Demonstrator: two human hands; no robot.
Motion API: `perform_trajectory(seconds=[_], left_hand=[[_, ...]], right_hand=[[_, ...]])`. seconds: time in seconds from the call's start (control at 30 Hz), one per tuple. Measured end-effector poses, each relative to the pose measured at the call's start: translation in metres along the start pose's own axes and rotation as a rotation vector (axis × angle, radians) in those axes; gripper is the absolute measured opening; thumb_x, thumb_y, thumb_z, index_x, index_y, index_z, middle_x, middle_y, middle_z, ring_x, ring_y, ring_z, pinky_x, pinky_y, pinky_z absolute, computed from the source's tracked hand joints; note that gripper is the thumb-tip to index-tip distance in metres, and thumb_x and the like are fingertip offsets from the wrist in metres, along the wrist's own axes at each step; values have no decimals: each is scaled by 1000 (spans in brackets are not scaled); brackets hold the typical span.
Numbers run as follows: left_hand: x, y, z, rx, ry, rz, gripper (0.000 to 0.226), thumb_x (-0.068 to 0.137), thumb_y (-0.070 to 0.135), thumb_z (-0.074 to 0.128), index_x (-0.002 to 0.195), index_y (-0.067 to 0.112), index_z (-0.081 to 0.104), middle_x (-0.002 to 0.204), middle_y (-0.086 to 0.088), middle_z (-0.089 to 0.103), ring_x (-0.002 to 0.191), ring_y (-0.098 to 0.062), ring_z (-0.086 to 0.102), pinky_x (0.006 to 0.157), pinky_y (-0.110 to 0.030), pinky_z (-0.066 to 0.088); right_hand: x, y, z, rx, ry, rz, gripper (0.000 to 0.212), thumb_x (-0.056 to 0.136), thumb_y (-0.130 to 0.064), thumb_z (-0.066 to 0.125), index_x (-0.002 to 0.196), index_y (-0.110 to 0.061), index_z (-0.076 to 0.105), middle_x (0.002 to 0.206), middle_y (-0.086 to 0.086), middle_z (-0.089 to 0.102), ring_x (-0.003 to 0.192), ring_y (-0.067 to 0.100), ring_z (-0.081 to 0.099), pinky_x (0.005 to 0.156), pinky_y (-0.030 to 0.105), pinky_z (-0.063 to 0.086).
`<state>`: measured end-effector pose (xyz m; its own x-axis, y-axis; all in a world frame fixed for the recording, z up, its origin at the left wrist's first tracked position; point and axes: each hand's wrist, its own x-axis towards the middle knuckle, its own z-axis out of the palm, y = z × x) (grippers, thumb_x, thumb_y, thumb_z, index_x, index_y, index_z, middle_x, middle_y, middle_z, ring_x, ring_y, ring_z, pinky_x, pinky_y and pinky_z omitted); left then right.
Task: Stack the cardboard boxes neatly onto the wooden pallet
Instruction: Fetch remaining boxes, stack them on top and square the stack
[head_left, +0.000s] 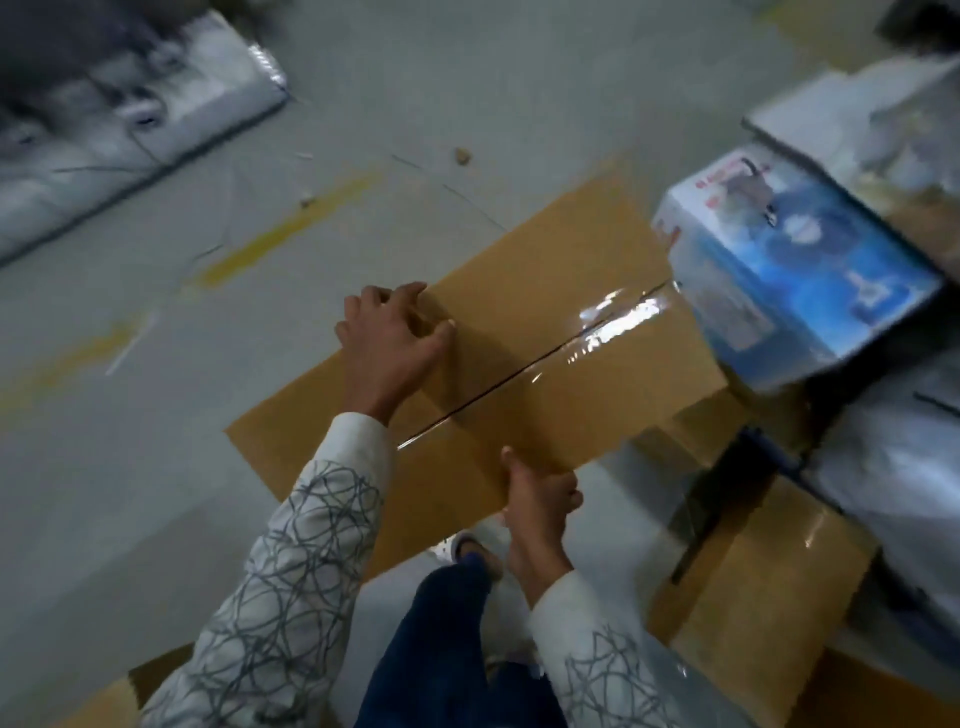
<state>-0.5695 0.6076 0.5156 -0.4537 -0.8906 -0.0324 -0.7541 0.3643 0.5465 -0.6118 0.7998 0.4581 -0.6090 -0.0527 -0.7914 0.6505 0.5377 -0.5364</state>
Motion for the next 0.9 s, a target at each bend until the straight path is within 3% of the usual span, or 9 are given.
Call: perform_trajectory(seconds=[0.13,0.27,0.4,0.63,0.8,0.9], left_hand=[[20,-75,-75,89,141,-98,72,80,67,57,141,29,57,125,-5,53,120,-29,40,99,-42,32],[27,-144,-140,122,285,-302,74,78,67,59,140,27,55,125,-4,50,122,-30,37,101,-44,29],[20,-198,-187,87,404,-487,77,74,67,55,139,26,56,123,-2,47,122,-29,35,102,-43,26],[12,-279,-226,135,473,-755,69,82,62,65,140,27,55,125,-3,48,123,-28,34,105,-46,28],[26,-320,-239,141,530,-965,72,83,64,64,144,27,53,131,-5,49,127,-31,36,106,-48,28],[29,-338,-253,105,595,-1104,73,86,64,64,147,25,51,136,-8,50,130,-33,36,106,-48,30]], right_hand=[[-50,-27,83,-81,-182,15,83,88,-46,79,147,-15,30,147,13,36,120,39,53,101,58,54],[-88,-45,146,-209,-388,-56,74,92,-46,74,144,-16,31,135,5,34,110,30,49,99,58,55],[-120,-56,194,-415,-547,-133,72,93,-47,73,144,-15,33,138,4,33,119,31,51,94,57,58],[-146,-71,268,-679,-735,-98,76,91,-49,74,147,-16,35,126,0,31,119,33,54,89,57,60],[-148,-109,342,-857,-845,-54,77,89,-47,76,150,-17,38,143,7,39,116,36,54,84,56,62],[-158,-132,391,-963,-895,-104,77,91,-44,76,150,-16,35,144,7,35,121,37,52,87,59,60]])
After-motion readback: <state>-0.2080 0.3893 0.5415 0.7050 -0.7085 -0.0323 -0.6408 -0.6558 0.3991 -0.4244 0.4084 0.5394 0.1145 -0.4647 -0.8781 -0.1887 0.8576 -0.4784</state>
